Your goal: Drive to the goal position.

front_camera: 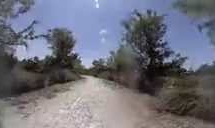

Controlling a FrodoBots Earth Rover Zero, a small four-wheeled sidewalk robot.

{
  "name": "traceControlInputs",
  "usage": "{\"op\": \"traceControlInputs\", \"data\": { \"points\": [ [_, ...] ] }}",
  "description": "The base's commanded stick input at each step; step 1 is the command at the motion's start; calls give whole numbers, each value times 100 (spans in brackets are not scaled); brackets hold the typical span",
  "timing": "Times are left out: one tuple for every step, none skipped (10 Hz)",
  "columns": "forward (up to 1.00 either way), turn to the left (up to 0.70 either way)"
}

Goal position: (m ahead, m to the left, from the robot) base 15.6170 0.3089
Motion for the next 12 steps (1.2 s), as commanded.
{"op": "traceControlInputs", "data": {
  "points": [
    [70, 14],
    [70, 14],
    [70, 14],
    [70, 14],
    [70, 2],
    [70, 0],
    [70, 0],
    [70, 0],
    [70, 0],
    [70, 0],
    [70, 0],
    [70, 0]
  ]
}}
